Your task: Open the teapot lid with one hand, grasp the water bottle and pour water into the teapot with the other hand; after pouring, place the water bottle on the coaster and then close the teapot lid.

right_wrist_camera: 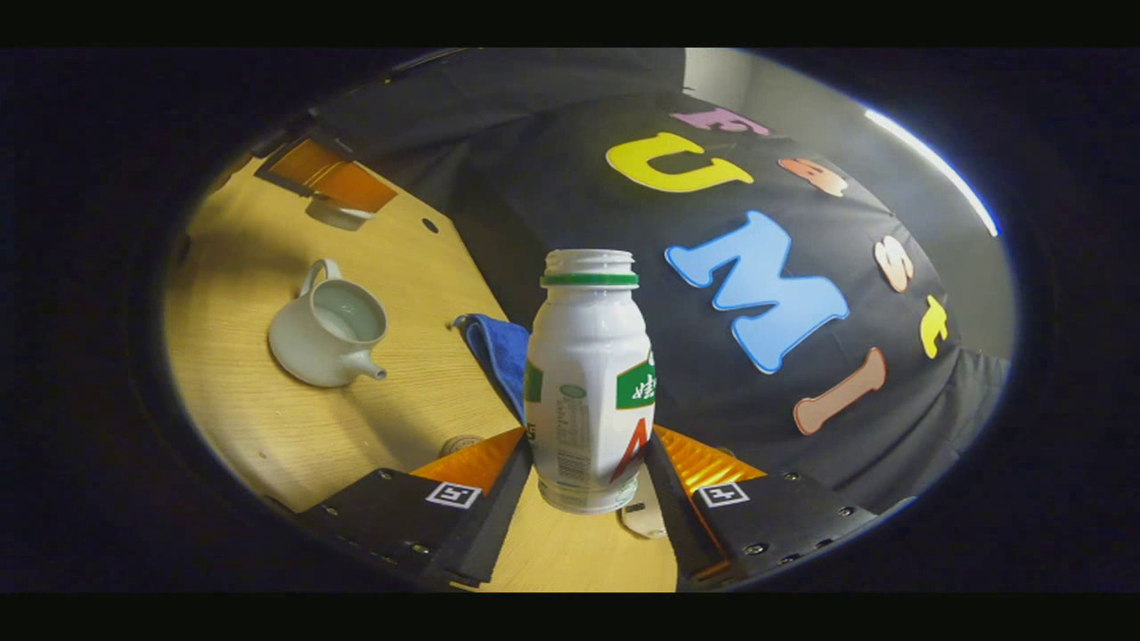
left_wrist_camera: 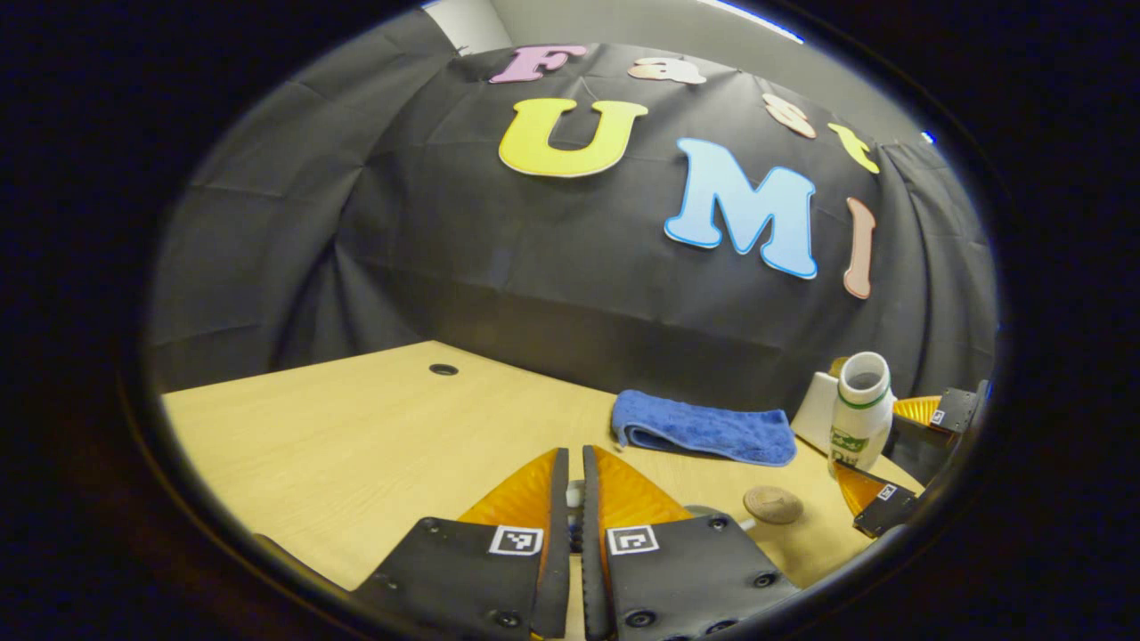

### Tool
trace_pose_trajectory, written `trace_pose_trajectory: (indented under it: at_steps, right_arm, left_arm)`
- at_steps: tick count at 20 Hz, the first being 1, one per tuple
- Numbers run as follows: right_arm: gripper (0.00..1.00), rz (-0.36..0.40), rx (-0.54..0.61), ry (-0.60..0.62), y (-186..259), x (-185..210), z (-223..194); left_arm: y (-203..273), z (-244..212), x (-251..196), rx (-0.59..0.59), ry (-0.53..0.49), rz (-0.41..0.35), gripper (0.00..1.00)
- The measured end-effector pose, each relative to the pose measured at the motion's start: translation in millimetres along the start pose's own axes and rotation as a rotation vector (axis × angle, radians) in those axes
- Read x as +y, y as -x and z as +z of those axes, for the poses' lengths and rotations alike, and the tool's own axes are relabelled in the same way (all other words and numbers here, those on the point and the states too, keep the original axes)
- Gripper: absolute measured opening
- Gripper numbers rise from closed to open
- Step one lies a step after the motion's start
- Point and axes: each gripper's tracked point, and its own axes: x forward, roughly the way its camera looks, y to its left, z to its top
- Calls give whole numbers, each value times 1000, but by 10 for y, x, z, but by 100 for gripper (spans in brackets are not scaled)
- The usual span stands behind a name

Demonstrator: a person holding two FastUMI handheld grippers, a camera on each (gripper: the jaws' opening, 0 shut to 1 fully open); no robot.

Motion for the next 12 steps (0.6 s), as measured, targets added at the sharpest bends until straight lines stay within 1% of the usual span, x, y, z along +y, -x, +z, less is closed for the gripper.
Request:
trace_pose_trajectory:
  at_steps: [2, 5, 7, 9, 10, 11, 12]
  right_arm:
    - [74, 24, 27, -62, 46, 44, -93]
    - [73, 27, 52, -121, 141, 15, -218]
    - [73, 20, 60, -141, 191, -23, -276]
    - [73, 31, 62, -171, 234, -17, -333]
    - [73, 35, 64, -180, 259, -13, -354]
    - [73, 36, 64, -183, 278, -19, -382]
    - [73, 33, 67, -182, 293, -34, -412]
  left_arm:
    - [-1, 14, -95, -4, 2, -34, 17]
    - [-12, 8, -262, -16, -21, -80, 16]
    - [-5, -10, -399, -23, -30, -118, 16]
    - [-13, -22, -533, -29, -55, -147, 17]
    - [-13, -38, -571, -27, -74, -152, 12]
    - [-17, -69, -611, -24, -91, -157, 12]
    - [-30, -100, -645, -17, -104, -162, 16]
